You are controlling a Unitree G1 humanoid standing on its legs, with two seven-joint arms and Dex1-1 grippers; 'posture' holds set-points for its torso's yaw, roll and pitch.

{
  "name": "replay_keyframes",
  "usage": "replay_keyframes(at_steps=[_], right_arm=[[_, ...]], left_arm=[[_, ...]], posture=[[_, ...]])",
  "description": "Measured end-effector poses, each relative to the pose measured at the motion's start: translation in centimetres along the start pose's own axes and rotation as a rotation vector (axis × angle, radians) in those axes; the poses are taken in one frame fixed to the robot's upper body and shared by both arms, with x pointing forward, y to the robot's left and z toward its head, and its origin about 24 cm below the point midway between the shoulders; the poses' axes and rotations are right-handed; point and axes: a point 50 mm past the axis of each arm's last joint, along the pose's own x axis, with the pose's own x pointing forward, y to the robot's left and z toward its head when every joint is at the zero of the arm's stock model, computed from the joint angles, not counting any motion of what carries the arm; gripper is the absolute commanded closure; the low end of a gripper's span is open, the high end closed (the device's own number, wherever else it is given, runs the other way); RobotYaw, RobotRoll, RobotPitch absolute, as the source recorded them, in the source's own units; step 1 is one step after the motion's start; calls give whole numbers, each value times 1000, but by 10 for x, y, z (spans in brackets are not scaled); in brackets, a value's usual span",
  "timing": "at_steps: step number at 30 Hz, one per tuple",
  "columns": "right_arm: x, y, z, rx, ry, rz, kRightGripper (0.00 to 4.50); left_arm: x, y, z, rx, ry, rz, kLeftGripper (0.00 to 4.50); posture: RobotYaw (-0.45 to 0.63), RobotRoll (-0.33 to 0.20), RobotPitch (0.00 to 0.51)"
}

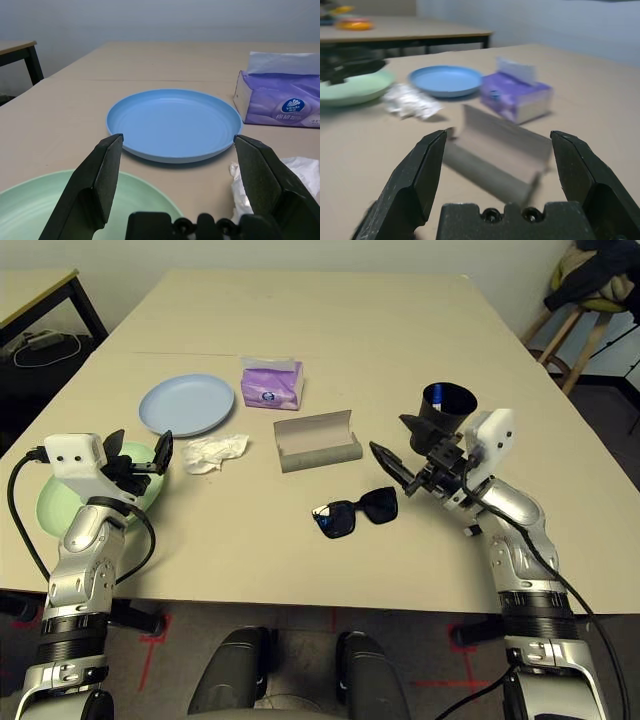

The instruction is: Organize and tidy the items on the table.

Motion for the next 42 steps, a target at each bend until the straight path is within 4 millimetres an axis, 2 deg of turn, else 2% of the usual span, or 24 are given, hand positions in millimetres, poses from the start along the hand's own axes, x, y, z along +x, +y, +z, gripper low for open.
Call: replay_keyframes(at_steps=[10, 18, 23, 29, 33, 38, 42], right_arm=[[-8, 13, -2, -63, 92, 296, 0], [-7, 17, -4, -115, 88, 400, 0], [-4, 15, -4, -111, 84, 399, 0], [1, 16, -5, -99, 63, 396, 0], [4, 16, -5, -98, 57, 393, 0], [8, 19, -4, -94, 52, 390, 0], [11, 21, -2, -94, 41, 386, 0]], left_arm=[[0, -2, -1, -1, 16, -24, 38], [1, 4, 6, 48, 53, -81, 38], [10, 26, 23, 91, 191, -96, 38], [15, 63, 42, -36, 393, 36, 38], [10, 87, 43, -52, 511, 95, 38], [2, 113, 35, -64, 614, 165, 38], [-2, 125, 33, -84, 666, 194, 38]], posture=[[198, 0, 82], [227, 0, 82], [238, 0, 80], [239, 0, 78], [238, 0, 75], [238, 0, 73], [237, 0, 73]])
